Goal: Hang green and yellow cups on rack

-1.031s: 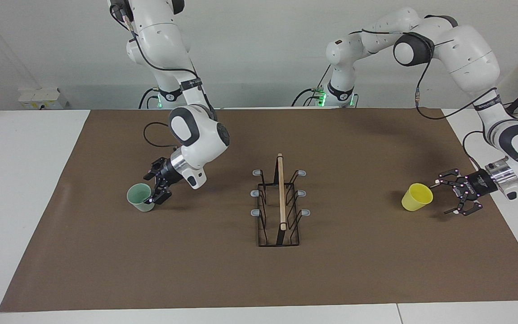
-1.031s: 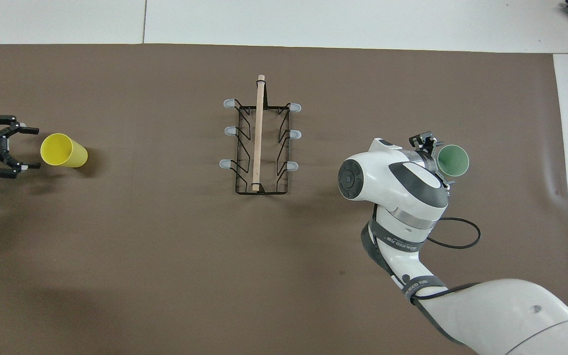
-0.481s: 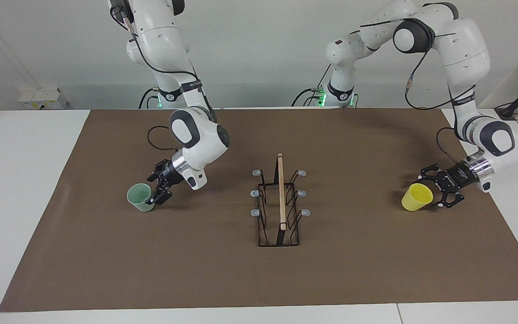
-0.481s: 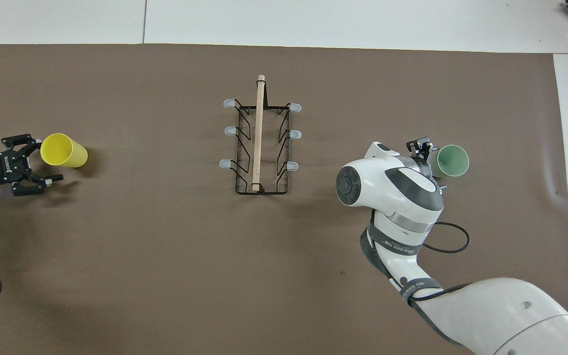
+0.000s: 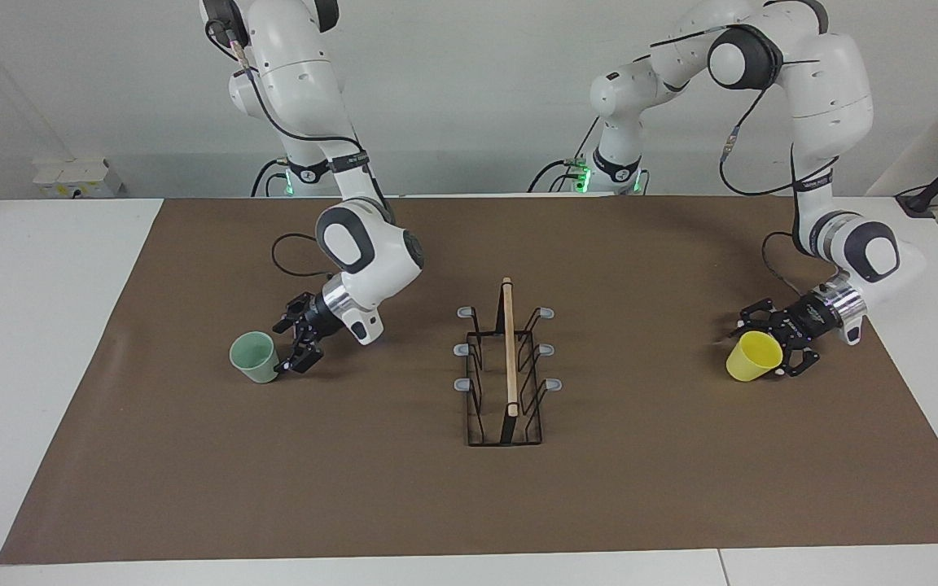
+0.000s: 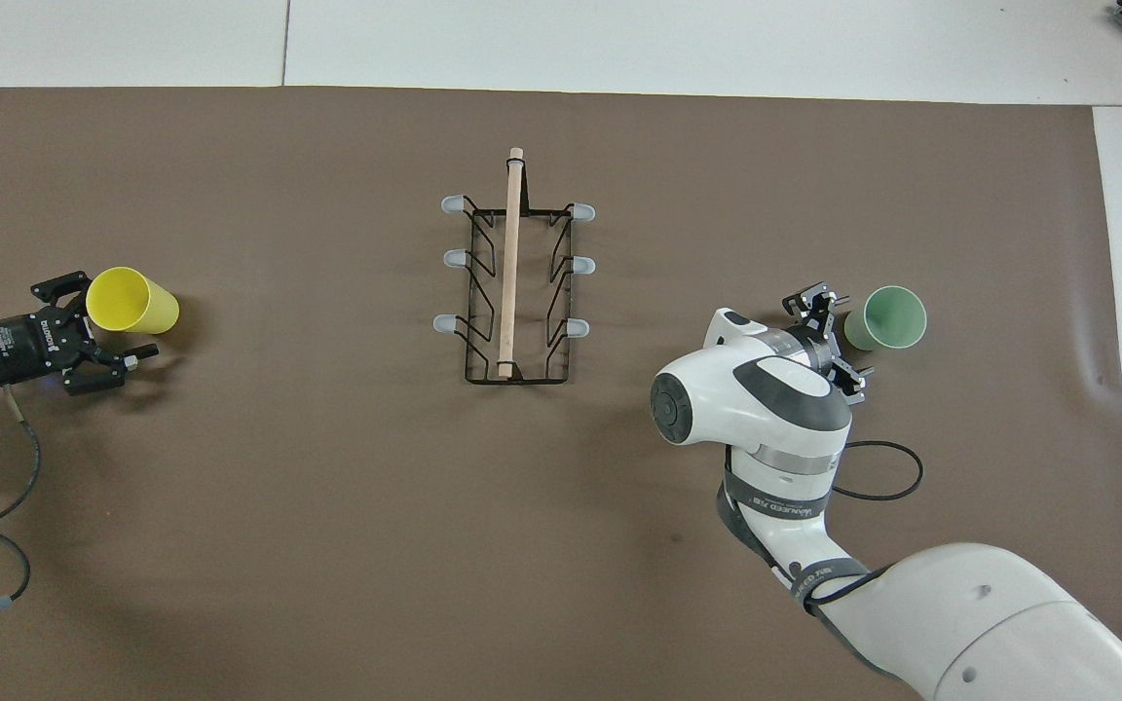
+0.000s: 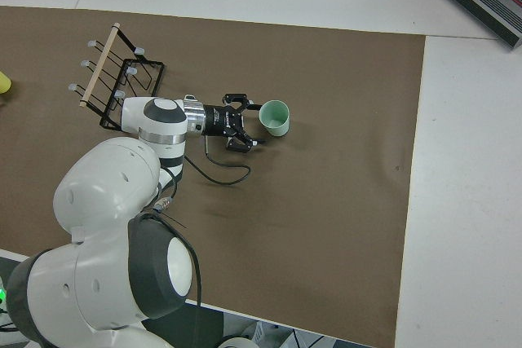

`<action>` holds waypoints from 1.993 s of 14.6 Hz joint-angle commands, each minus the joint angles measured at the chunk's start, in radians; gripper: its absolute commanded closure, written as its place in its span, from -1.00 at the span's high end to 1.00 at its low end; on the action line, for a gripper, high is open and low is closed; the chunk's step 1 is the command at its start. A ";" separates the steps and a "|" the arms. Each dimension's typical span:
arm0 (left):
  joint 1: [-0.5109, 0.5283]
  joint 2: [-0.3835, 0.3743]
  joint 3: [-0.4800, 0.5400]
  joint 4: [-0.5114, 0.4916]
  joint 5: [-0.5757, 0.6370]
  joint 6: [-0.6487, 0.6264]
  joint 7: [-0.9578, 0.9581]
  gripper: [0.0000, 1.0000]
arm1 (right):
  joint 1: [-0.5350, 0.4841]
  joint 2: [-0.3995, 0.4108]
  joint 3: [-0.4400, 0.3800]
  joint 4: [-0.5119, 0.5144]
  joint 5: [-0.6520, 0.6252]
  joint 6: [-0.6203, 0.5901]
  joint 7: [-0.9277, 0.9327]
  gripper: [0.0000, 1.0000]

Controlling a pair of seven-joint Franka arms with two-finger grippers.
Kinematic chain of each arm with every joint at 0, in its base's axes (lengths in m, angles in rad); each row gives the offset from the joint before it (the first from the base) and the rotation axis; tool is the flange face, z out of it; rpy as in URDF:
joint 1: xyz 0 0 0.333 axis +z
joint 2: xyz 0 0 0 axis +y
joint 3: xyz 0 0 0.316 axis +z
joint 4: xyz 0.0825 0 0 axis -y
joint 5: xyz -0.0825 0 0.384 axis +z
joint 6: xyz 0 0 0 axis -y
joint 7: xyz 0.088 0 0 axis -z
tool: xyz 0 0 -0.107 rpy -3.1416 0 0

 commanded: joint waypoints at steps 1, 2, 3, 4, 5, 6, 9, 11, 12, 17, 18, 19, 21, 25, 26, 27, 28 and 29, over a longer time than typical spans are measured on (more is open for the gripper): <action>-0.009 -0.057 0.005 -0.105 -0.074 0.037 0.101 1.00 | -0.017 -0.003 0.001 -0.040 -0.092 0.039 0.039 1.00; -0.025 -0.055 0.005 -0.104 -0.097 0.059 0.110 1.00 | -0.026 -0.003 0.001 -0.045 -0.119 0.044 0.039 1.00; -0.040 -0.054 0.005 -0.102 -0.112 0.074 0.118 1.00 | -0.037 -0.003 0.001 -0.051 -0.137 0.053 0.039 1.00; -0.051 -0.052 0.005 -0.104 -0.122 0.092 0.122 1.00 | -0.043 -0.003 0.001 -0.054 -0.152 0.056 0.040 1.00; -0.055 -0.051 0.005 -0.102 -0.145 0.103 0.121 1.00 | -0.053 -0.003 0.001 -0.056 -0.166 0.068 0.040 1.00; -0.074 -0.048 0.005 -0.101 -0.169 0.115 0.121 1.00 | -0.063 -0.003 -0.001 -0.062 -0.182 0.076 0.040 1.00; -0.095 -0.040 0.005 -0.088 -0.192 0.165 0.121 0.63 | -0.105 -0.003 -0.001 -0.077 -0.266 0.102 0.079 1.00; -0.097 -0.047 0.007 -0.071 -0.200 0.168 0.118 -0.41 | -0.131 -0.002 0.001 -0.086 -0.298 0.114 0.093 1.00; -0.100 -0.055 0.010 -0.047 -0.197 0.171 0.115 -0.88 | -0.135 -0.002 0.001 -0.089 -0.298 0.117 0.108 1.00; -0.180 -0.191 0.016 -0.013 -0.006 0.267 0.115 -1.00 | -0.134 -0.003 0.001 -0.096 -0.297 0.111 0.129 -1.00; -0.203 -0.216 0.016 -0.004 0.042 0.276 0.115 -1.00 | -0.132 -0.003 0.001 -0.094 -0.297 0.104 0.129 -1.00; -0.223 -0.241 0.016 -0.001 0.088 0.302 0.116 -1.00 | -0.129 -0.005 0.001 -0.091 -0.294 0.095 0.128 -1.00; -0.278 -0.297 0.016 -0.002 0.197 0.365 0.103 -1.00 | -0.122 -0.007 0.001 -0.079 -0.278 0.064 0.125 -1.00; -0.377 -0.400 0.016 -0.008 0.488 0.378 0.060 -1.00 | -0.129 -0.059 0.002 -0.054 -0.168 0.068 0.056 -1.00; -0.406 -0.420 0.016 -0.007 0.577 0.388 0.047 -1.00 | -0.137 -0.074 0.004 -0.040 -0.130 0.074 0.025 -1.00; -0.440 -0.432 0.016 -0.005 0.672 0.395 0.025 -1.00 | -0.154 -0.094 0.004 -0.033 -0.078 0.085 -0.007 -1.00; -0.469 -0.446 0.016 -0.004 0.749 0.405 0.017 -1.00 | -0.174 -0.114 0.005 -0.020 -0.008 0.107 -0.030 -1.00; -0.499 -0.457 0.016 -0.004 0.797 0.415 0.008 -1.00 | -0.184 -0.141 0.005 -0.017 0.075 0.139 -0.057 -1.00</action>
